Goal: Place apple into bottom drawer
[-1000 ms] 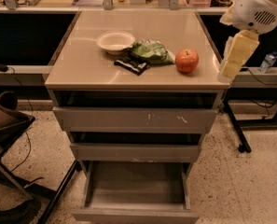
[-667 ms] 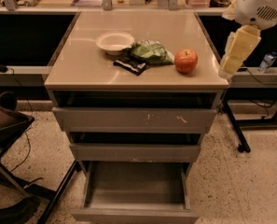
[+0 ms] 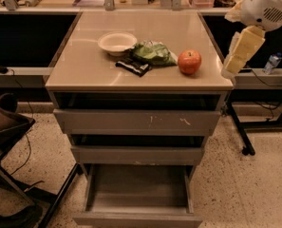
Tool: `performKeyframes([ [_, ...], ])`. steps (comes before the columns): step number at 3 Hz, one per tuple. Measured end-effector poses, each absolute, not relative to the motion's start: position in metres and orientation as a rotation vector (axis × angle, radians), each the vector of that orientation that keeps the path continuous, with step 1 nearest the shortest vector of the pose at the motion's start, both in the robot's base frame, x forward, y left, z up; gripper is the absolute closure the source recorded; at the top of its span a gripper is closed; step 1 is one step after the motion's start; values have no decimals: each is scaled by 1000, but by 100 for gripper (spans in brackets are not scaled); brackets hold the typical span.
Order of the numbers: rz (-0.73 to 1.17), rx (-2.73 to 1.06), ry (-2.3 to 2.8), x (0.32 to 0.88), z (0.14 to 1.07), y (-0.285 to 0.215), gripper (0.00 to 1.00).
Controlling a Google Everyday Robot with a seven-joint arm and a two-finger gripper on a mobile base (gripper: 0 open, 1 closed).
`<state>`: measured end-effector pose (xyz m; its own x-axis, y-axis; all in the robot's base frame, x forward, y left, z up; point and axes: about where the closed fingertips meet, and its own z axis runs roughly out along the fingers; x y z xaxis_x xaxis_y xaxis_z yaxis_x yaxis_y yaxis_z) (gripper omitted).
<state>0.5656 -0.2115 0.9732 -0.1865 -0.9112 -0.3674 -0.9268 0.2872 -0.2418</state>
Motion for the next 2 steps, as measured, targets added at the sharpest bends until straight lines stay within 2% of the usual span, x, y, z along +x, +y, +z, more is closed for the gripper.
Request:
performKeyframes([
  [1, 272, -1596, 1995, 596, 956, -217, 0],
  [2, 506, -1549, 1807, 631, 944, -199, 0],
])
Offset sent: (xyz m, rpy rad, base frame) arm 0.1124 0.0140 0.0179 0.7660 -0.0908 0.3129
